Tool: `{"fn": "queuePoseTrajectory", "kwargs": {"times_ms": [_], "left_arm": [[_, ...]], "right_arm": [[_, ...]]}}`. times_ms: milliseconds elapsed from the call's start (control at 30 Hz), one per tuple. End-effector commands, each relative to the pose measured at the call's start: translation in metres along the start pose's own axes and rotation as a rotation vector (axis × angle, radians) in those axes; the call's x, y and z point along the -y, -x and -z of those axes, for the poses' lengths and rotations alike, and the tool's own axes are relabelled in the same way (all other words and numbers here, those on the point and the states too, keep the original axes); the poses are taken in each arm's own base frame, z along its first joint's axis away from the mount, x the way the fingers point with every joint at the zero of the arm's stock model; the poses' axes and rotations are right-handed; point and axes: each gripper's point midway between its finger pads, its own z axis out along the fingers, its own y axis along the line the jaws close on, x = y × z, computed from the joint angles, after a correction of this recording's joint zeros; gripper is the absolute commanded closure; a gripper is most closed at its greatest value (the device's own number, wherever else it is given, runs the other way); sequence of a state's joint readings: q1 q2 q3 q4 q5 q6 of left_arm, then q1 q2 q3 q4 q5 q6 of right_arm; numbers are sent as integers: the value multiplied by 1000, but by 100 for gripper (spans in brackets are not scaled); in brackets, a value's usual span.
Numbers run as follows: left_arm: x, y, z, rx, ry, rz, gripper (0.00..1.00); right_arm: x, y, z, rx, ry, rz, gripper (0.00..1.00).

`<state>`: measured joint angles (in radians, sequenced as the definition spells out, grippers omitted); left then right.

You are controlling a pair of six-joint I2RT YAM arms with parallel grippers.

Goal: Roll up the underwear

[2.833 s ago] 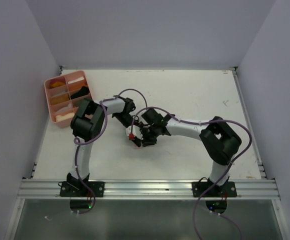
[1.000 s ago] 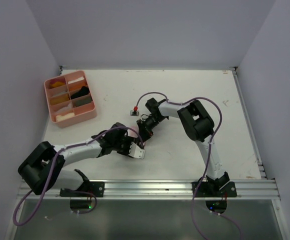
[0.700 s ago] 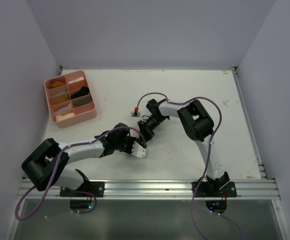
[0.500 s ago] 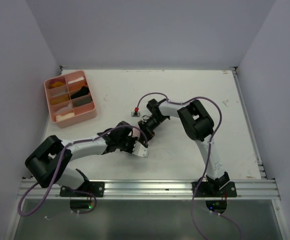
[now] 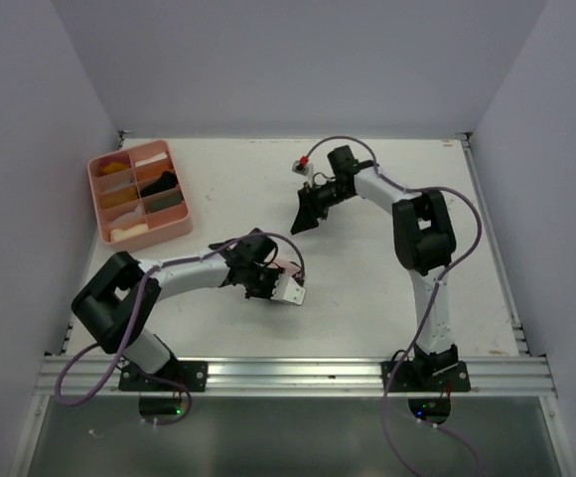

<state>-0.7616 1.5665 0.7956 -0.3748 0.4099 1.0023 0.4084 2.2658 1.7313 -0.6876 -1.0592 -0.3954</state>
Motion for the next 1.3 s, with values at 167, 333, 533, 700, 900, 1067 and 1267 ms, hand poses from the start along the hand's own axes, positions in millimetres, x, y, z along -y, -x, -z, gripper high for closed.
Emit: {"fn": "queuePoseTrajectory", "kwargs": {"times_ms": [167,333,533,700,900,1067,1267], "left_arm": [[84,-18,-8,-92,-549,323,100],[61,-14,-11,-87,-609,461,100],[41,-32,-23,-100,-659,645,100],[31,-54,-38,-143,-659,715,100],[24,-62,-51,-140,-660,769,100],[21,-65,-58,-134,-660,801,99],[19,-62,-58,-122,-655,800,97]], "right_arm": [[-28,37,97,133,-206,264,40],[-54,-11,105,32,-233,367,54],[-81,-39,120,-13,-307,485,64],[-99,-48,111,-66,-351,592,63],[-106,-69,47,-241,-374,745,54],[-106,-85,-5,-381,-403,882,52],[-103,-101,-37,-423,-362,960,52]]}}
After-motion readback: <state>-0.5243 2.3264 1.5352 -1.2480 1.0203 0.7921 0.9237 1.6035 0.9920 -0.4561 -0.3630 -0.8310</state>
